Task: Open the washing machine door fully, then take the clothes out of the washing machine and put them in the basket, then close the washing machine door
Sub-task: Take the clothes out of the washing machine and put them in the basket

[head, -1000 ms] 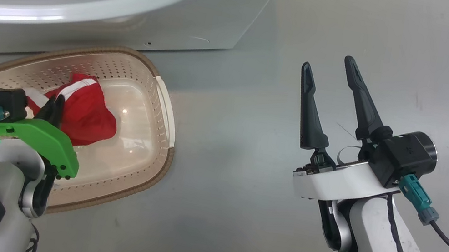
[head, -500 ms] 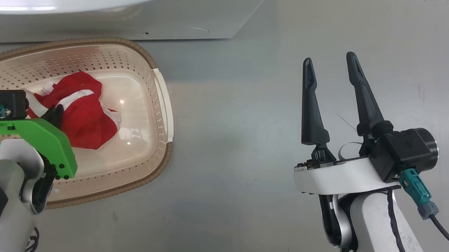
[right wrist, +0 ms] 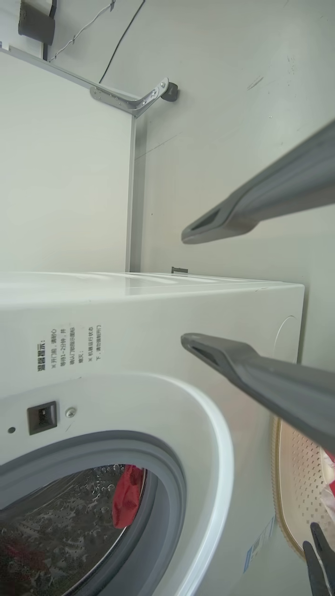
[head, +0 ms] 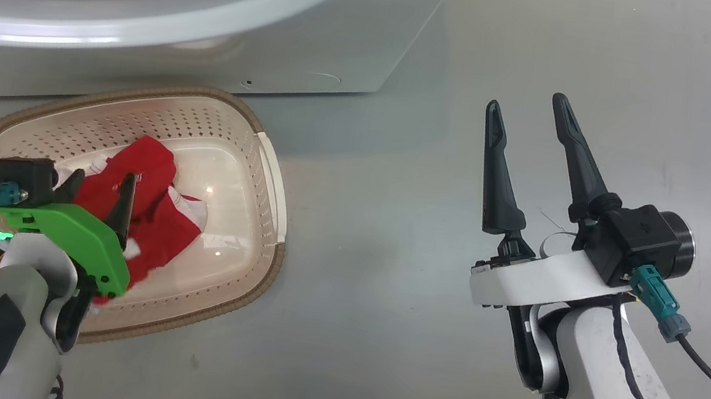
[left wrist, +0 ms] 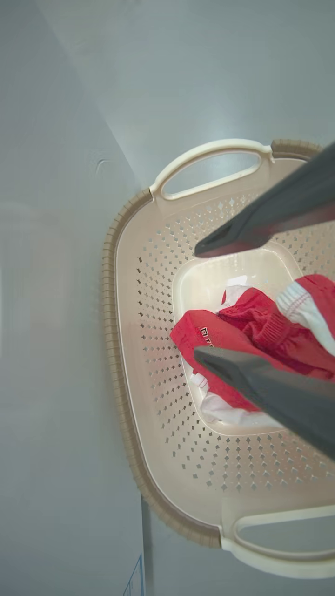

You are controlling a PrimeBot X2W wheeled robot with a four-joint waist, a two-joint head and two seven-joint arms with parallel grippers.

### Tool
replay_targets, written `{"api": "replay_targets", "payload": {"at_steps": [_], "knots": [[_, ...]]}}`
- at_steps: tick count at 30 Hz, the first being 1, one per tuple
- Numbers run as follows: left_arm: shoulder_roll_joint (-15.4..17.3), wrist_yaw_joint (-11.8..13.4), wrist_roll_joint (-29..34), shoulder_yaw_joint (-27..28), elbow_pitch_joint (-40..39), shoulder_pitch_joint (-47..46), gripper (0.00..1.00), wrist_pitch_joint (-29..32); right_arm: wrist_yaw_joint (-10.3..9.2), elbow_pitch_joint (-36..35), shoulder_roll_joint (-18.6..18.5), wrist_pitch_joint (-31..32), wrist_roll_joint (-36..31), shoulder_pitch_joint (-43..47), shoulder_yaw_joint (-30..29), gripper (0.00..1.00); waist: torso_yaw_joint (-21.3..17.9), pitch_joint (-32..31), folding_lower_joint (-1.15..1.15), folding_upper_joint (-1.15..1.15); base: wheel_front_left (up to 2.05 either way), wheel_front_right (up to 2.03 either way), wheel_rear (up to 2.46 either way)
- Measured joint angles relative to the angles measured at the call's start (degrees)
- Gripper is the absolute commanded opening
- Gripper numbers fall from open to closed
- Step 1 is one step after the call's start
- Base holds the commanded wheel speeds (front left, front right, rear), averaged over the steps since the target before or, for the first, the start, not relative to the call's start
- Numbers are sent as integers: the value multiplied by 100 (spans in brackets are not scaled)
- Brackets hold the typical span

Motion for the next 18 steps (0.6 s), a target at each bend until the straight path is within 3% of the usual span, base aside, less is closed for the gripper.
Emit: {"api": "replay_targets", "payload": {"at_steps": [10,18], "knots": [[-63,-103,27,-11,-57,14,100,-825,-1,266,0,0,-35,270,-176,100,206,-460,0,0,0,0,0],[-118,-130,134,-2,-483,71,100,-927,0,368,1,0,-65,472,-281,100,382,-912,0,0,0,0,0]]}}
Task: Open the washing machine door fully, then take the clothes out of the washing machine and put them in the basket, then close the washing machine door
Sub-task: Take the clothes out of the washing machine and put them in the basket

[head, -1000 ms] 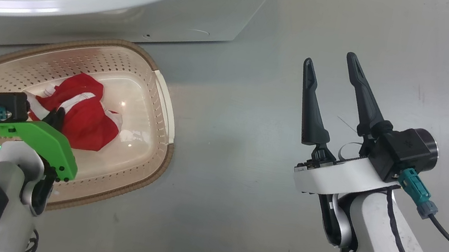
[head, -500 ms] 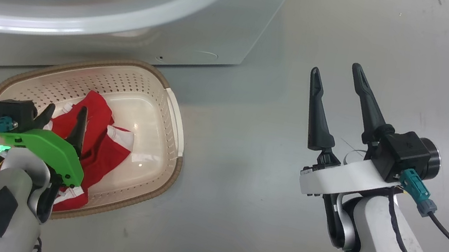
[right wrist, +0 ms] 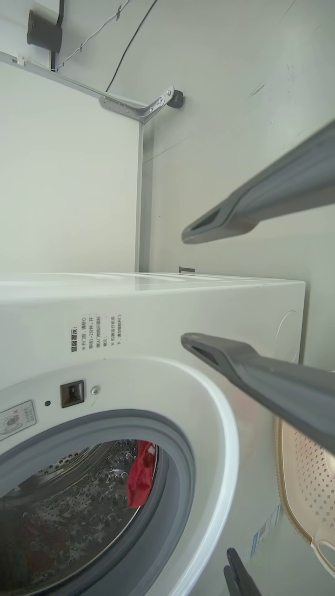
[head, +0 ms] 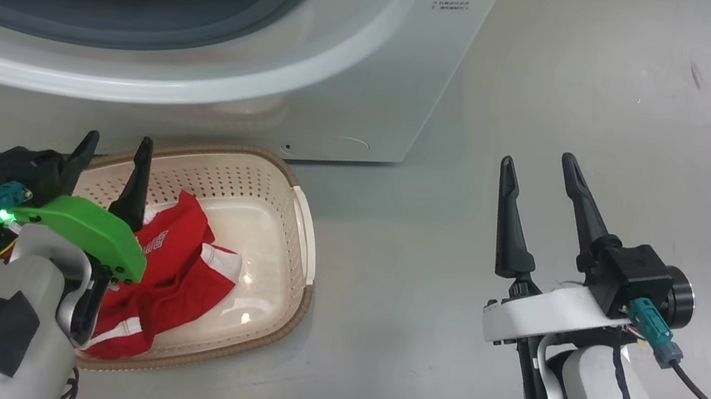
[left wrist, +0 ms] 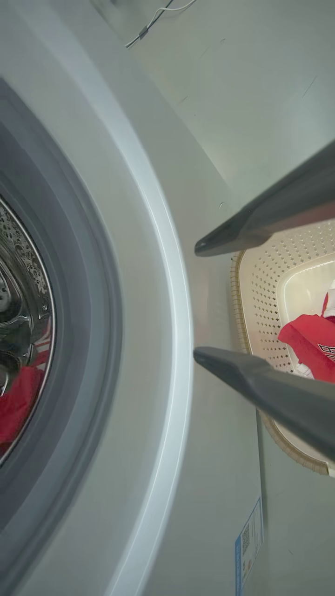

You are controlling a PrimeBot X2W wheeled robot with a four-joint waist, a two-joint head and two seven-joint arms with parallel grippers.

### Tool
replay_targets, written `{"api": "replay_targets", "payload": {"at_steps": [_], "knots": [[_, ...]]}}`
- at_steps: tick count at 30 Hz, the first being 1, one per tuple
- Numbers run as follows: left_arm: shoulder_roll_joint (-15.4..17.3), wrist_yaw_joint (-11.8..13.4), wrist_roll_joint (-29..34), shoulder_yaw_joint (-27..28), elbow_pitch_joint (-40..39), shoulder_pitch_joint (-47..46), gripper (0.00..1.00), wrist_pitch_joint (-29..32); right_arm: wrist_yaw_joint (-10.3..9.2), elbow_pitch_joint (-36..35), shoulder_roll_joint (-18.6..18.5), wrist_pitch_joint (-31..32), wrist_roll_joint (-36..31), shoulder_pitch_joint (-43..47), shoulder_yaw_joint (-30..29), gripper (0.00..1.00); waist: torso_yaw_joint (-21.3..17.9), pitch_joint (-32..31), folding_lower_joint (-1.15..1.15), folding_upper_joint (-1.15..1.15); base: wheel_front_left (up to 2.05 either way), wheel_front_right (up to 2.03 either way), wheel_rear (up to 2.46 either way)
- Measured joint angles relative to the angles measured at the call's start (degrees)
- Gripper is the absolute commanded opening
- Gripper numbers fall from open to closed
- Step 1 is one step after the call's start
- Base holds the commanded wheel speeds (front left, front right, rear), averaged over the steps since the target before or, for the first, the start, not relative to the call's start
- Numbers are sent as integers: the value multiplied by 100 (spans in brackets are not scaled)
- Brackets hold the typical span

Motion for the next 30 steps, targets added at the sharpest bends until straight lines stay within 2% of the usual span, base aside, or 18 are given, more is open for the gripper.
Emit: {"api": "replay_targets", "payload": {"at_steps": [13,19,30], "knots": [[24,7,263,135,-1169,350,100,-16,19,169,-1,0,-43,520,-230,100,269,-787,0,0,0,0,0],[55,92,427,237,-1745,664,100,-16,26,175,-3,0,-51,714,-313,100,381,-1129,0,0,0,0,0],[100,331,513,266,-2271,1579,100,-16,121,188,0,0,-52,1082,-366,100,549,-1657,0,0,0,0,0]]}}
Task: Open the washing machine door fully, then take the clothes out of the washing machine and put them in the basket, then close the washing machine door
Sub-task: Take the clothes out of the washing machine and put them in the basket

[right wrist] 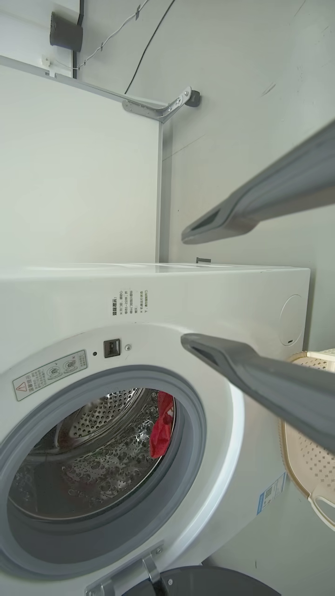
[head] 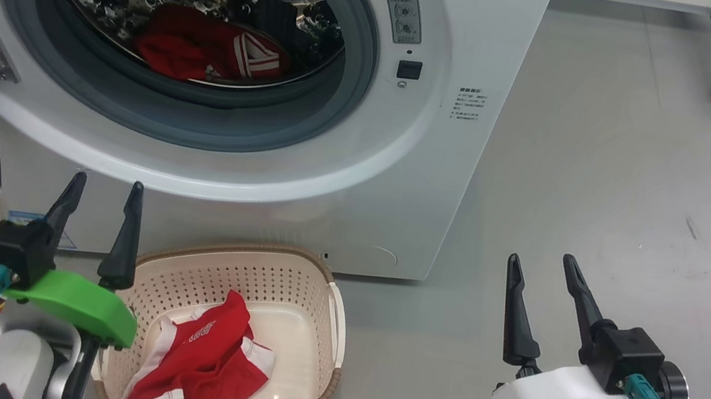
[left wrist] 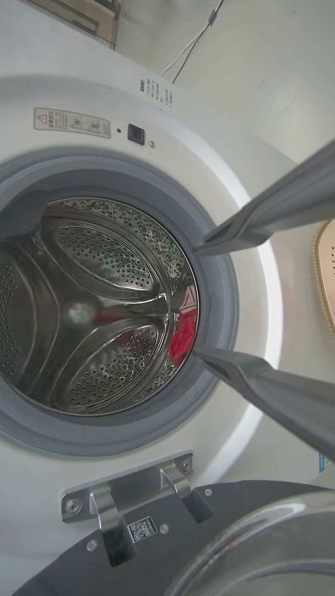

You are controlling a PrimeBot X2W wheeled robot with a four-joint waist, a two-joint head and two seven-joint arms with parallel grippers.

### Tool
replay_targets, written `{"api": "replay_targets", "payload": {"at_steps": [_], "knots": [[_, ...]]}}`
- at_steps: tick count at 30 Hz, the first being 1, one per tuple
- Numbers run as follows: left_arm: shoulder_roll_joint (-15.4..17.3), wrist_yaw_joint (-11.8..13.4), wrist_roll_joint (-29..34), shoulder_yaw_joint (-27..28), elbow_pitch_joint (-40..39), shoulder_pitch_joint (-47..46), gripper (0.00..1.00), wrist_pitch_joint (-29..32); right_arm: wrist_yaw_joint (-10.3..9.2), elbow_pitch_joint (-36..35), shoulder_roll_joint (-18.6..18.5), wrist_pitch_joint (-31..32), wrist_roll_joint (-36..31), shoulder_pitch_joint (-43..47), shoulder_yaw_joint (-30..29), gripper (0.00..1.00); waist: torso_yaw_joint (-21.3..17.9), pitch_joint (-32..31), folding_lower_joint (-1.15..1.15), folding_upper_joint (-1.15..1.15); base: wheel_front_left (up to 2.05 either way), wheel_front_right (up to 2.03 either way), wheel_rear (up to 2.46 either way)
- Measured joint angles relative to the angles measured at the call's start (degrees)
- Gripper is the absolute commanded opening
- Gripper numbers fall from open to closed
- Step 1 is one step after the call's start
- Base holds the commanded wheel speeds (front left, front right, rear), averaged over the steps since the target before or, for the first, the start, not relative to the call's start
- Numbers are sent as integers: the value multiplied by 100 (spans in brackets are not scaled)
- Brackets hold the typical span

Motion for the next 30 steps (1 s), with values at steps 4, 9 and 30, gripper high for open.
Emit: {"api": "replay_targets", "payload": {"at_steps": [4,9,30], "knots": [[1,56,0,2,-180,333,100,0,33,5,1,0,0,123,-3,100,27,-154,0,0,0,0,0],[-1,116,19,-65,-439,745,100,21,38,7,3,0,-24,277,-33,100,54,-319,0,0,0,0,0],[-15,400,42,-147,-1396,1568,100,283,87,-65,16,0,-59,481,-105,100,6,-432,0,0,0,0,0]]}}
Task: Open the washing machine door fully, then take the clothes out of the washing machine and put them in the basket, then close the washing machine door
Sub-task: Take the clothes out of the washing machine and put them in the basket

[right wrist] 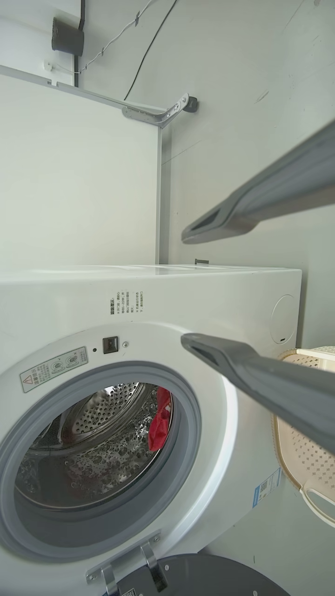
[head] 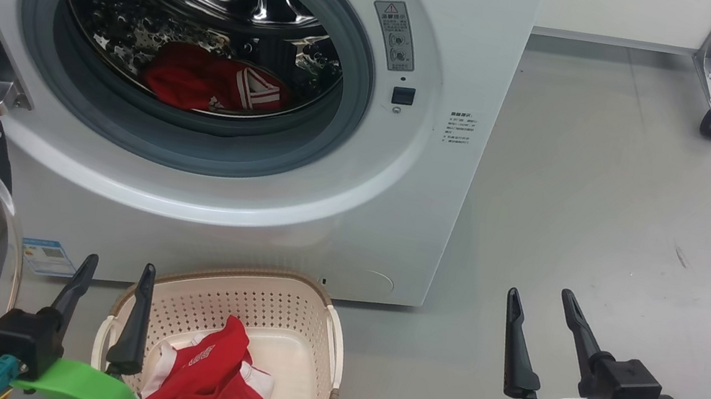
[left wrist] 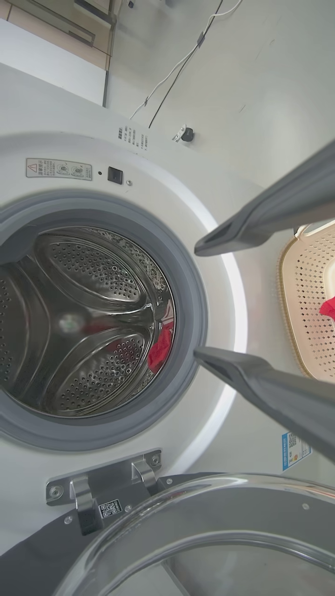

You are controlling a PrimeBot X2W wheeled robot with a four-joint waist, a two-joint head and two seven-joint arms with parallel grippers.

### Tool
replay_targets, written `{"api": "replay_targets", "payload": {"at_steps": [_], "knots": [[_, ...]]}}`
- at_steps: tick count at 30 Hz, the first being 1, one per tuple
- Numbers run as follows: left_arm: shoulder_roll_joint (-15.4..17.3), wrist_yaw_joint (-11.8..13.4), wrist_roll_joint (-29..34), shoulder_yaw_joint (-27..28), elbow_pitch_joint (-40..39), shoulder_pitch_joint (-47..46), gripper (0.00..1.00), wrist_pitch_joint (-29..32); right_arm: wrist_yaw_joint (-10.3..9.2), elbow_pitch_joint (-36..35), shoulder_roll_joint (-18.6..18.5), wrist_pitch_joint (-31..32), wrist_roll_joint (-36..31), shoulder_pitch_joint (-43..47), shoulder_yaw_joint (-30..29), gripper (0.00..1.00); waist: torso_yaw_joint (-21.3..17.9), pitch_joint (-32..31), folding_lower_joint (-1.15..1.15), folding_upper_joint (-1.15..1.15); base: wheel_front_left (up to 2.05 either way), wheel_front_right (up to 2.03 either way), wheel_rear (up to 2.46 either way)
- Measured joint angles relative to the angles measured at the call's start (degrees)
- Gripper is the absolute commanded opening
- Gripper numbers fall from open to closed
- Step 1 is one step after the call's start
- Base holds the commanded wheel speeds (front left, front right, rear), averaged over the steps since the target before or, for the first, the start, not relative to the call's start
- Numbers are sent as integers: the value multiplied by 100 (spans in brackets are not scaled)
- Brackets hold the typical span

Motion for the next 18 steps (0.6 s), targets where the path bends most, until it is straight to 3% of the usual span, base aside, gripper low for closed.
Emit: {"api": "replay_targets", "payload": {"at_steps": [18], "knots": [[59,110,11,-20,-670,211,100,280,52,-81,11,0,-43,2,15,100,-26,128,0,0,0,0,0]]}}
